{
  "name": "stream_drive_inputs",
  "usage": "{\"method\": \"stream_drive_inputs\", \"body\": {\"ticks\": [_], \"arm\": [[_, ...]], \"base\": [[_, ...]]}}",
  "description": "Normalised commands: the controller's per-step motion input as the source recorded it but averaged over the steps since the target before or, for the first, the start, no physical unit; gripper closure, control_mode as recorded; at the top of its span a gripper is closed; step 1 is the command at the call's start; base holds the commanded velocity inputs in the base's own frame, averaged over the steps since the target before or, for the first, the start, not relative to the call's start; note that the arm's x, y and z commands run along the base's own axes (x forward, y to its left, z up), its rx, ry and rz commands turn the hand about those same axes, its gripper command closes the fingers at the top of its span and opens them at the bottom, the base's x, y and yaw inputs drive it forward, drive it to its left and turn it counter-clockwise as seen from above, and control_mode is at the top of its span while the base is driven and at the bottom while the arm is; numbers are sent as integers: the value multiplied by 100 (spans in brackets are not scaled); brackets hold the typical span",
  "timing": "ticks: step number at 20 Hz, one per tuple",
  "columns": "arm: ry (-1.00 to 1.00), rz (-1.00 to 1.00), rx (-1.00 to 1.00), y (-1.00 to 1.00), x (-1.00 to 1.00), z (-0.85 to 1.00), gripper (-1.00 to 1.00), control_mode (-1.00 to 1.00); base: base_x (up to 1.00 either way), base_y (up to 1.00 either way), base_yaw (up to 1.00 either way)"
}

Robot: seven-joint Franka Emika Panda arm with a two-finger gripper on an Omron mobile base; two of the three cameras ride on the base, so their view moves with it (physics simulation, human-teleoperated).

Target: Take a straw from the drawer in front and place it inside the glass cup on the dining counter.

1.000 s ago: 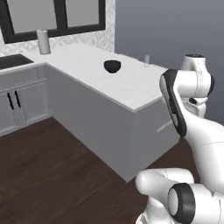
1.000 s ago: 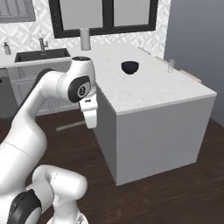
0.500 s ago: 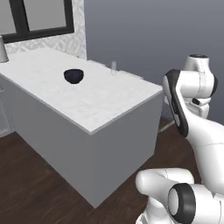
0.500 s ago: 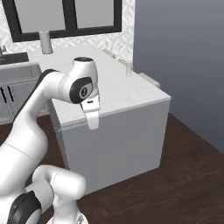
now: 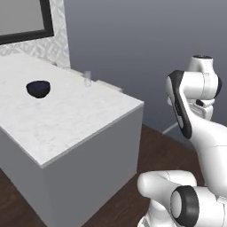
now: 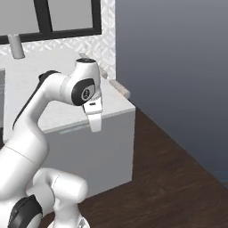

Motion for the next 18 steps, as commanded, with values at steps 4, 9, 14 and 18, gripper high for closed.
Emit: {"method": "stream_drive_inputs", "body": {"ticks": [4,9,14,18], "arm": [[0,0,0,0,0,0,100,100],[0,0,0,0,0,0,100,100],[0,0,0,0,0,0,100,100],[0,0,0,0,0,0,100,100]], "base": [[100,-100,4],[100,-100,18],[100,-93,32],[100,-79,40]]}}
